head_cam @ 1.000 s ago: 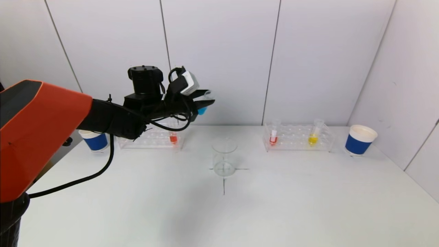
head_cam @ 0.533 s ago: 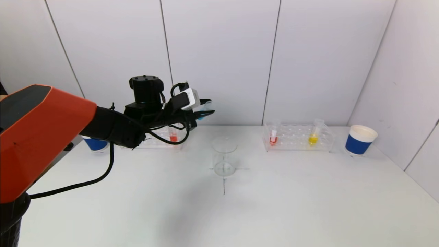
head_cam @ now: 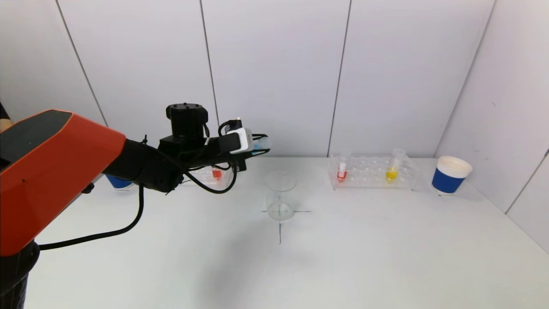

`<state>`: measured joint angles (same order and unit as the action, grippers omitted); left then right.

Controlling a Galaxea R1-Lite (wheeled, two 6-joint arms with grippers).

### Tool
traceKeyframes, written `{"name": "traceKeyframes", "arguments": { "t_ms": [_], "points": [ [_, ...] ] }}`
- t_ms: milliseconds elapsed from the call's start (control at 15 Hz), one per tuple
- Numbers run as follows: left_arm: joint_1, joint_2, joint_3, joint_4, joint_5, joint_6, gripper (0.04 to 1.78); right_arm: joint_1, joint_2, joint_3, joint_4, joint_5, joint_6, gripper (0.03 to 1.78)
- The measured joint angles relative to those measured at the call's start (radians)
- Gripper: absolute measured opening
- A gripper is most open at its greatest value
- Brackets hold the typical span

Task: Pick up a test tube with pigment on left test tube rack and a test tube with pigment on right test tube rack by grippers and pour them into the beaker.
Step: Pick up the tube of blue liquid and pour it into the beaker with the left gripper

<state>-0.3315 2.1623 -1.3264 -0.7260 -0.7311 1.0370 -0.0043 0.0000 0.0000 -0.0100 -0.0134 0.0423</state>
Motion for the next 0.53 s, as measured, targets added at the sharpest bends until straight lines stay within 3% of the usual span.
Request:
{"name": "traceKeyframes", "arguments": {
  "t_ms": [533],
  "points": [
    [-0.021,0.000,0.007,-0.013,-0.027,0.101,0.44,0.000,0.000,0.000,0.000,0.000,0.000,1.76]
  ]
}}
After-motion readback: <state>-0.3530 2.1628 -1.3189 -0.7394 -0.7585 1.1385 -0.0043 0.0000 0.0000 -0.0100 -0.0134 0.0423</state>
